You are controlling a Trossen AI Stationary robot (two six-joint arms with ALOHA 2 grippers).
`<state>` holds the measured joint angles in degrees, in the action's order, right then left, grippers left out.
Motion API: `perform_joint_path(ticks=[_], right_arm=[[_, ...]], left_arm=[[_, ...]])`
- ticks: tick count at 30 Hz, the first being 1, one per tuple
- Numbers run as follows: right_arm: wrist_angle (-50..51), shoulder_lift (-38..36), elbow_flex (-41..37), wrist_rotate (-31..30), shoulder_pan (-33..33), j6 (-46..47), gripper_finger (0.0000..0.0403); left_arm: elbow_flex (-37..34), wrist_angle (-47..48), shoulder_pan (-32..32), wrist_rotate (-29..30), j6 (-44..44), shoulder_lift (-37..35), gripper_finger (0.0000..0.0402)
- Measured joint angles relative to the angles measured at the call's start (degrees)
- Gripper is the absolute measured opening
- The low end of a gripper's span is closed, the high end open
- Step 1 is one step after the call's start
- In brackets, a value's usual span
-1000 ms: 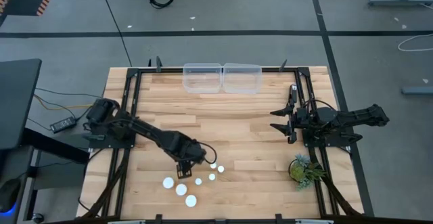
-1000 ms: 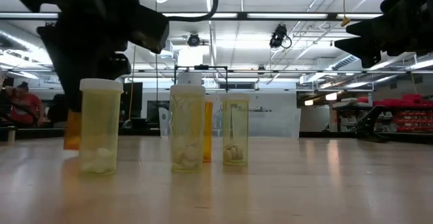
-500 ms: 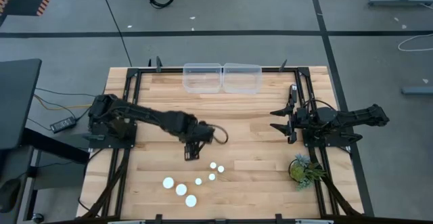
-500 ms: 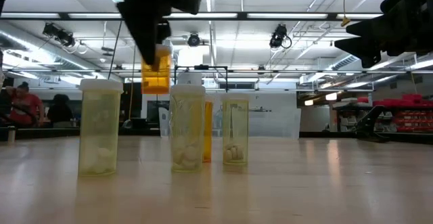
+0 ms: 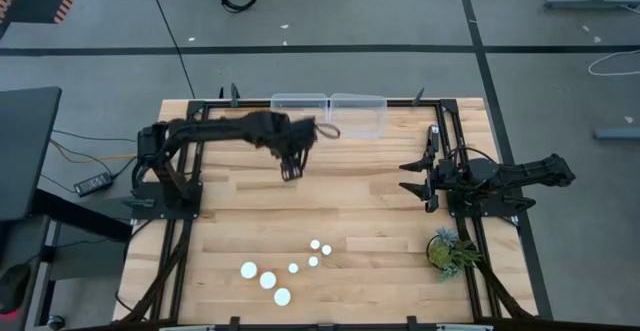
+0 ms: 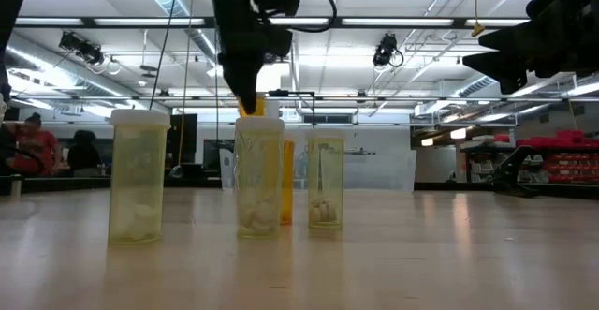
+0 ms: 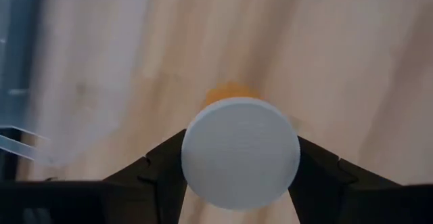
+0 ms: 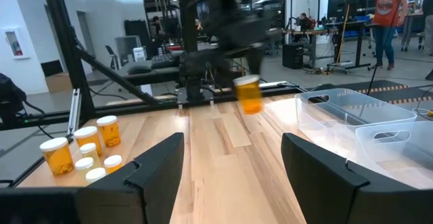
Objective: Pick and place medicine bottles into bin by pill shape (circle, oval)
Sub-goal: Put the large orange pill bottle into the left transparent bin
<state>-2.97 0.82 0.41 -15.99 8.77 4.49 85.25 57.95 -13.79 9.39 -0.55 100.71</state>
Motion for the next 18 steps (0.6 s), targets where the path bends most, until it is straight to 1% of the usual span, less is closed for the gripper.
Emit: perform_joint_path(ticks=[4, 8, 12, 18], right_arm=[[0.0, 0.0, 0.0, 0.0, 0.0, 0.0, 0.0255], [0.0, 0.0, 0.0, 0.0, 0.0, 0.0, 0.0255], [0.0, 0.0, 0.0, 0.0, 0.0, 0.0, 0.0255], [0.0, 0.0, 0.0, 0.0, 0.0, 0.0, 0.0255]], left_arm=[[0.0, -4.6, -5.1, -0.5, 2.3, 0.0, 0.0211], [0.0, -8.4, -8.8, -0.6, 4.7, 0.0, 0.0214], [0.0, -13.1, -11.5, -0.6, 7.2, 0.1, 0.0217], [0.0, -19.7, -14.8, -0.7, 9.3, 0.5, 0.0211]])
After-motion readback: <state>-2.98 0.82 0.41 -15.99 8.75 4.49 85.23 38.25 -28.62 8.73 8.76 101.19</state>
